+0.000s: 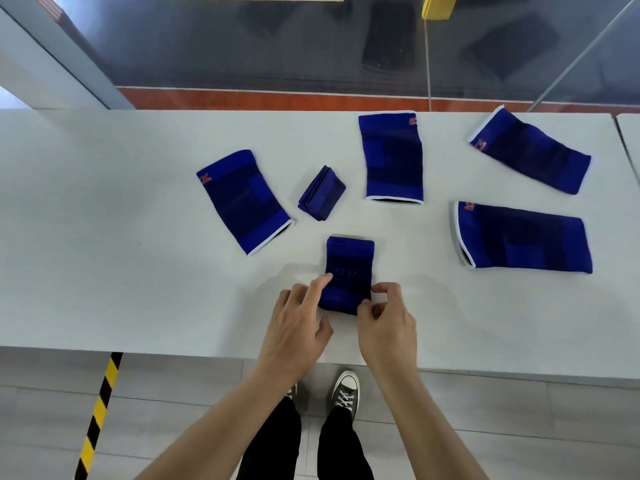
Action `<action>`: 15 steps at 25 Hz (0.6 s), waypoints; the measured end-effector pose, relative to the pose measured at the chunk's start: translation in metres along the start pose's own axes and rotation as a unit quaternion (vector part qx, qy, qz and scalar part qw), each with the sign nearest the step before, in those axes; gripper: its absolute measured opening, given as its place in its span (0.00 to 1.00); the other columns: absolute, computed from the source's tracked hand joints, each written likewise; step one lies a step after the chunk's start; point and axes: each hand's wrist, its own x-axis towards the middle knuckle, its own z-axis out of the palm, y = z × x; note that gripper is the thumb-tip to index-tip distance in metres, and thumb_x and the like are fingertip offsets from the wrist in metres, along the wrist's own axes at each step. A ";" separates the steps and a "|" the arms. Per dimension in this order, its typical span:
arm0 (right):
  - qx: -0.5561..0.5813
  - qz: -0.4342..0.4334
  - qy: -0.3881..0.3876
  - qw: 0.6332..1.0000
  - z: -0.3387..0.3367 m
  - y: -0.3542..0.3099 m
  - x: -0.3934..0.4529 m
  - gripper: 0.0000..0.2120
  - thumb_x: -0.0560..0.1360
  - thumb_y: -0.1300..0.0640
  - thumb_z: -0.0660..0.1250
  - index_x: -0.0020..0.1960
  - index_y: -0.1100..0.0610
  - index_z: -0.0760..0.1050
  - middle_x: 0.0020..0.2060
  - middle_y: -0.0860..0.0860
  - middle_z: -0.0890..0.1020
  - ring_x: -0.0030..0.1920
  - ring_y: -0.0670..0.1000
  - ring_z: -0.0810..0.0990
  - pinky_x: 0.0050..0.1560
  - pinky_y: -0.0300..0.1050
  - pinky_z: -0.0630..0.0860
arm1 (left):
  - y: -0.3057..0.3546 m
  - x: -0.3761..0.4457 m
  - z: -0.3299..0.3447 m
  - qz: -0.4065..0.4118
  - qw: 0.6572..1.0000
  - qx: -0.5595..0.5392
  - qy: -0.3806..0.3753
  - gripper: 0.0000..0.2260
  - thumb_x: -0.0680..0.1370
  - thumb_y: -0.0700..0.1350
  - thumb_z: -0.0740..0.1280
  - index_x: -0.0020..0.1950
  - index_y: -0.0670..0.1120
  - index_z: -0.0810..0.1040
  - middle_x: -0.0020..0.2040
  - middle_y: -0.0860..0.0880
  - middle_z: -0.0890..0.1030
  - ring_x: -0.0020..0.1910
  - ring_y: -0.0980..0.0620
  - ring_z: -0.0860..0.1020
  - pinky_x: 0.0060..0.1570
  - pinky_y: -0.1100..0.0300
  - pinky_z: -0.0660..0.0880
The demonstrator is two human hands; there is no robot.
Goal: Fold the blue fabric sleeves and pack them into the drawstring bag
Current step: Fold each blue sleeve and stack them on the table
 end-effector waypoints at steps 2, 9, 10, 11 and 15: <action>0.055 0.027 -0.020 0.998 -0.005 0.001 0.001 0.08 0.79 0.54 0.63 0.58 0.47 0.71 0.37 0.48 0.82 0.40 0.50 0.81 0.39 0.45 0.74 | -0.003 -0.001 0.001 0.003 1.000 0.016 -0.010 0.31 0.75 0.38 0.66 0.76 0.54 0.64 0.52 0.52 0.73 0.51 0.52 0.68 0.56 0.59 0.71; 0.135 -0.005 -0.026 0.991 -0.013 0.018 0.008 0.12 0.79 0.58 0.64 0.57 0.43 0.75 0.39 0.50 0.83 0.40 0.51 0.82 0.37 0.43 0.75 | -0.012 -0.004 0.004 -0.010 0.999 -0.028 0.036 0.16 0.77 0.40 0.70 0.64 0.50 0.77 0.51 0.52 0.76 0.51 0.50 0.72 0.51 0.54 0.75; 0.096 -0.050 -0.012 0.994 -0.015 0.023 0.010 0.14 0.78 0.60 0.64 0.58 0.43 0.75 0.43 0.47 0.83 0.42 0.48 0.80 0.41 0.42 0.75 | -0.014 -0.005 0.003 -0.003 0.999 -0.022 0.039 0.14 0.78 0.42 0.70 0.63 0.50 0.78 0.51 0.52 0.76 0.51 0.50 0.72 0.51 0.54 0.75; 0.033 -0.114 0.001 0.993 -0.018 0.029 0.012 0.17 0.77 0.62 0.66 0.60 0.44 0.76 0.49 0.43 0.82 0.46 0.46 0.79 0.46 0.42 0.76 | -0.016 -0.006 0.002 0.004 0.999 -0.016 0.040 0.13 0.78 0.43 0.69 0.62 0.50 0.78 0.51 0.53 0.77 0.51 0.50 0.72 0.51 0.55 0.75; -0.127 -0.317 0.000 0.940 -0.018 0.041 0.025 0.23 0.69 0.63 0.76 0.61 0.49 0.80 0.59 0.42 0.80 0.59 0.49 0.76 0.58 0.47 0.71 | -0.018 -0.005 -0.003 0.020 0.999 -0.012 0.047 0.11 0.79 0.47 0.67 0.61 0.48 0.80 0.58 0.55 0.77 0.54 0.52 0.72 0.55 0.58 0.74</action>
